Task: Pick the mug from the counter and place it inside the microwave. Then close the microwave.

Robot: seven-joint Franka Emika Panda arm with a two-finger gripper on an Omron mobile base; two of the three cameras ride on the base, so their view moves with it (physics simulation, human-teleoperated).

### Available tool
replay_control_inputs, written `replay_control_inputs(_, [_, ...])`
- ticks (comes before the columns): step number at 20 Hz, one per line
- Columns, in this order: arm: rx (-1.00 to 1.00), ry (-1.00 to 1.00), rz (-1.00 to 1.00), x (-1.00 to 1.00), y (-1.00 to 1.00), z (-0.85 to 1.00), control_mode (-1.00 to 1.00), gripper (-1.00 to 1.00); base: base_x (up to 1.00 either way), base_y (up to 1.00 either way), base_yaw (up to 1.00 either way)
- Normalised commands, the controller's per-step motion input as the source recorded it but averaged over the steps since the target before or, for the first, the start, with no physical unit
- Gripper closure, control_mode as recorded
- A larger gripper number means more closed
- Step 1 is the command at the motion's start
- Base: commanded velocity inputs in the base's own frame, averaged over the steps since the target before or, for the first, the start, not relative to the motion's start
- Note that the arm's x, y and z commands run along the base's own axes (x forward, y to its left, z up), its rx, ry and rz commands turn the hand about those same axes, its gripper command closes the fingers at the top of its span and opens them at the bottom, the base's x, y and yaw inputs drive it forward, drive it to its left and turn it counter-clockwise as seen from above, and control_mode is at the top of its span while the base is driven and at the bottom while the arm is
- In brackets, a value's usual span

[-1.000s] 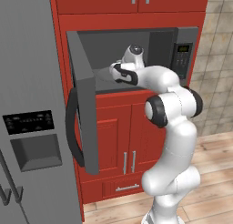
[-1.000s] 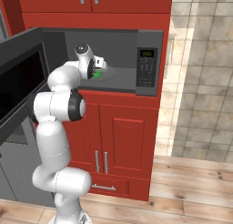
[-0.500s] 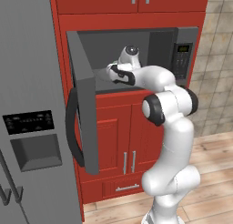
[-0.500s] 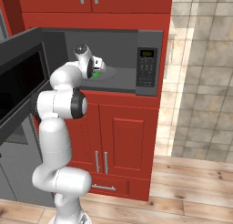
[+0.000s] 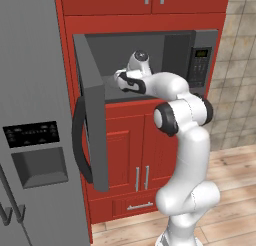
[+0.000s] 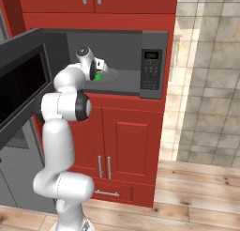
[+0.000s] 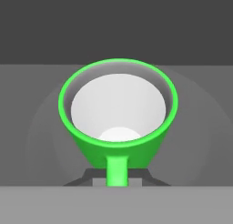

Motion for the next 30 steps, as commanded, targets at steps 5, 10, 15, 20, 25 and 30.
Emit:
replay_control_inputs(5, [0.00, 0.00, 0.00, 0.18, 0.03, -0.01, -1.00, 1.00, 0.00, 0.00, 0.00])
replay_control_inputs(10, [0.00, 0.00, 0.00, 0.01, 0.01, 0.00, -1.00, 1.00, 0.00, 0.00, 0.00])
replay_control_inputs(15, [0.00, 0.00, 0.00, 0.00, 0.00, 0.00, -1.00, -1.00, 0.00, 0.00, 0.00])
replay_control_inputs(20, [0.00, 0.00, 0.00, -0.03, 0.00, 0.00, -1.00, -1.00, 0.00, 0.00, 0.00])
replay_control_inputs(25, [0.00, 0.00, 0.00, -0.31, 0.00, 0.03, -1.00, -1.00, 0.00, 0.00, 0.00])
replay_control_inputs(30, [0.00, -0.01, 0.00, -0.53, -0.01, 0.11, -1.00, -1.00, 0.00, 0.00, 0.00])
